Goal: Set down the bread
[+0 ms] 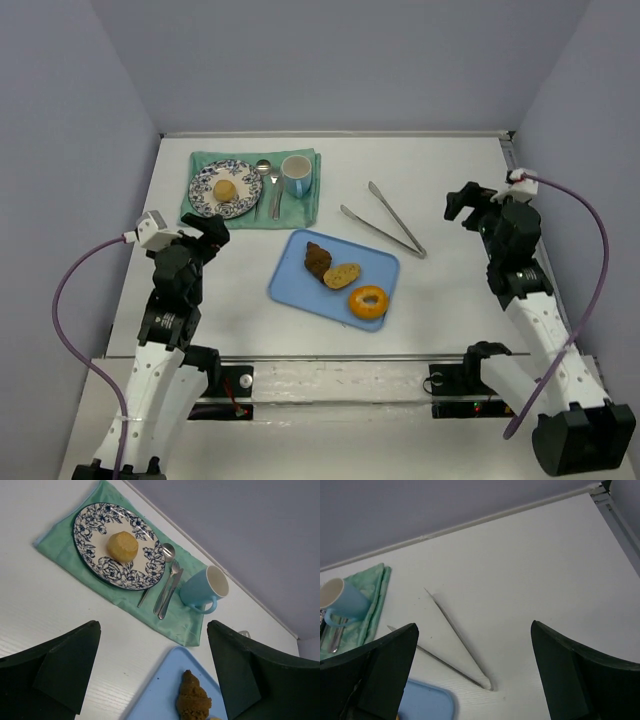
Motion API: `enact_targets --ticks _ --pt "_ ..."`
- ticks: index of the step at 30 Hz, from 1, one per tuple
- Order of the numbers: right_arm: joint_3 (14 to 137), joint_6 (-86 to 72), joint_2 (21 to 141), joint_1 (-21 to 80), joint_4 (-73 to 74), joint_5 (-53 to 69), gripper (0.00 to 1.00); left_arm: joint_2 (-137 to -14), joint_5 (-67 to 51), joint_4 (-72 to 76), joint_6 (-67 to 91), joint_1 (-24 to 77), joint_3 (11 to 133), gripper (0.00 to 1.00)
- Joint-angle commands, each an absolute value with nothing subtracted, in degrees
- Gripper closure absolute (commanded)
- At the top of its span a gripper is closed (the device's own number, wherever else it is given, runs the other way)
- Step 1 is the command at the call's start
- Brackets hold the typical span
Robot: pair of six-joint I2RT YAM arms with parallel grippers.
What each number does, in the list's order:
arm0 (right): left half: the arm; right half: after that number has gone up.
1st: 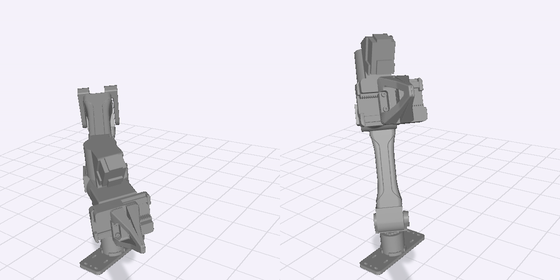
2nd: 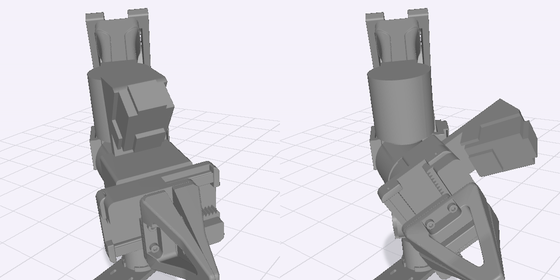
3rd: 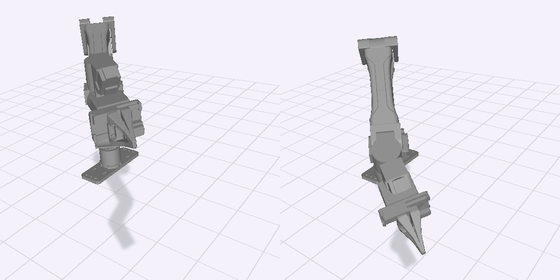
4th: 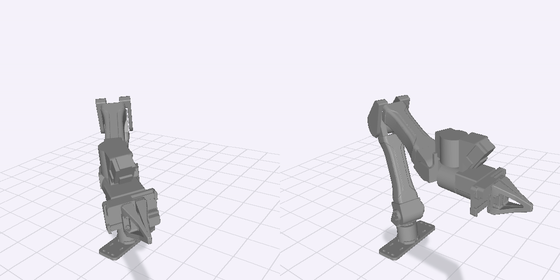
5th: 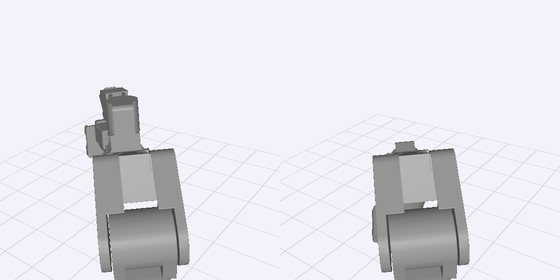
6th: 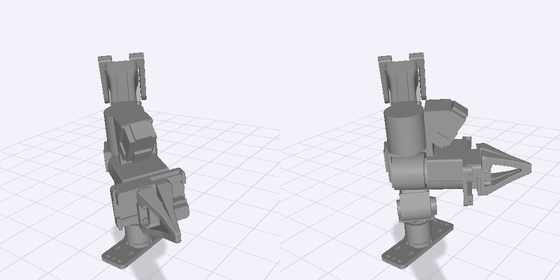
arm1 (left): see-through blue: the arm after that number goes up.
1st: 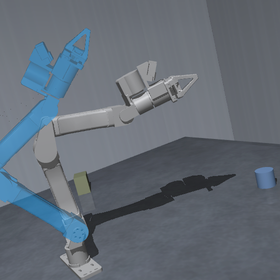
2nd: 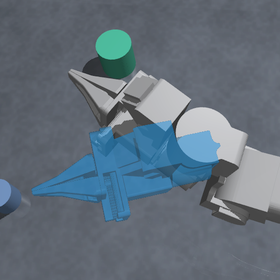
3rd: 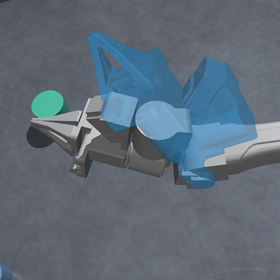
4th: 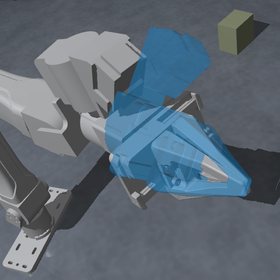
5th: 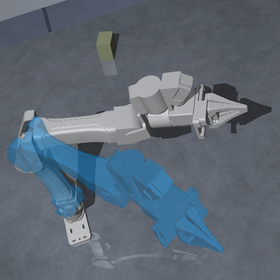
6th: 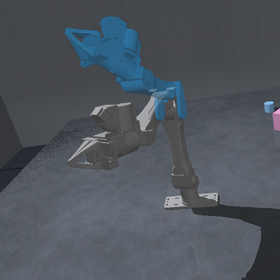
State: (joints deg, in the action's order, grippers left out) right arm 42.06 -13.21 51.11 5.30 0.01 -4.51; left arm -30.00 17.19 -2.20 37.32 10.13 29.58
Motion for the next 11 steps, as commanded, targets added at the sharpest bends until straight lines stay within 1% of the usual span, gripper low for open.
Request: enact_targets --ticks 1,5,7,11 --pt "35.95 -26.79 44.13 5.54 2.63 -11.6 0.0 -31.02 19.78 -1.58 36.65 10.2 30.5 0.01" --pt "33.58 -29.7 40.26 5.54 7.46 -16.25 0.0 -31.02 20.48 -1.23 36.74 10.2 30.06 0.01" --pt "32.61 -30.5 38.77 5.54 7.38 -18.62 0.0 -31.29 19.78 -1.06 36.65 10.2 30.23 0.01" --pt "33.4 -30.06 38.41 5.54 8.88 -16.35 0.0 -31.99 19.42 -1.93 36.39 10.2 31.2 0.01"
